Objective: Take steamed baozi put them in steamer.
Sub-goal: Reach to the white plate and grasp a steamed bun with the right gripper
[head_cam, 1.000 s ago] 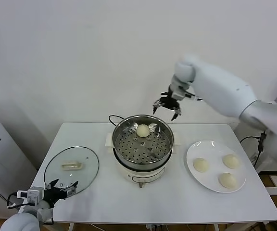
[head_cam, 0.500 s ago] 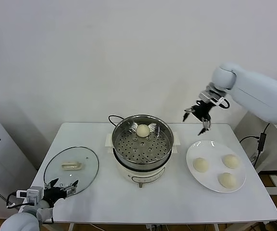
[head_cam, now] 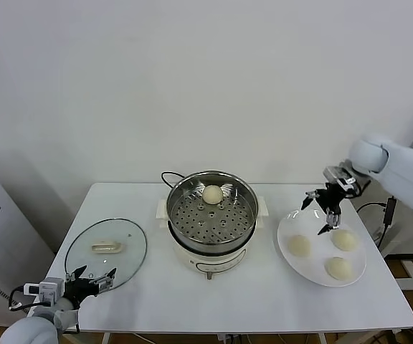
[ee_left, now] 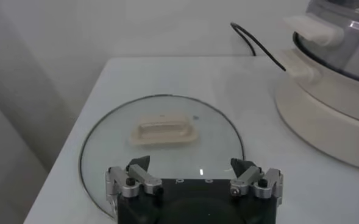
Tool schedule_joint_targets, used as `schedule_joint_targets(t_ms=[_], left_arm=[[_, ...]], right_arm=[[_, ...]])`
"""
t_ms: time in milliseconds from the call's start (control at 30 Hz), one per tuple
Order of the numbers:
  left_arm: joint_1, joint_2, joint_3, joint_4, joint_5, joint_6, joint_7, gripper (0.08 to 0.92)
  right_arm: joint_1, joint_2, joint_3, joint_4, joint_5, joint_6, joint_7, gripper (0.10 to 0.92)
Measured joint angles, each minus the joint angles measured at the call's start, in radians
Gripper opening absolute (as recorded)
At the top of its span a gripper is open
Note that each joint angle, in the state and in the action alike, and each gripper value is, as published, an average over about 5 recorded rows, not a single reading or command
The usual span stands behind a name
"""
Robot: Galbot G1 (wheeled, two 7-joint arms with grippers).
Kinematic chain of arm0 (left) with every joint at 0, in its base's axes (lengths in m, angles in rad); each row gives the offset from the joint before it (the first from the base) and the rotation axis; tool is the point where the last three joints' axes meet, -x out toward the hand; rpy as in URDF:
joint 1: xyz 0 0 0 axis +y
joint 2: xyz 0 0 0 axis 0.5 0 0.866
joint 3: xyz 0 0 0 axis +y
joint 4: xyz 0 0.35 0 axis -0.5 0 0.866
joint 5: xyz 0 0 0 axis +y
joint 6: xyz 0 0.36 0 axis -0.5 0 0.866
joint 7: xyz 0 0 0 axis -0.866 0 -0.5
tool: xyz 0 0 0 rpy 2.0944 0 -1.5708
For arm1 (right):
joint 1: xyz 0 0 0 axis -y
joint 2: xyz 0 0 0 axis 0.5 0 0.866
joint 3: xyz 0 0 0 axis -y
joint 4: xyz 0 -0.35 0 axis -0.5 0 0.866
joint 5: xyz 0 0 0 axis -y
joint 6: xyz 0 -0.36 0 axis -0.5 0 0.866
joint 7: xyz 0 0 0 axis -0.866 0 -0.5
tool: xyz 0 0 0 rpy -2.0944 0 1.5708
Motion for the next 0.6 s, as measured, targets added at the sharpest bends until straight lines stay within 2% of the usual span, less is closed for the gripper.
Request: schedule_joint_targets(t_ms=[600], left_arm=[[0.005, -0.002, 0.004, 0.001, 0.0, 0.0, -0.001, 0.823]], right_arm=[[-0.275, 0.063, 0.244, -0.114, -0.149, -0.019, 0.076, 0.823]])
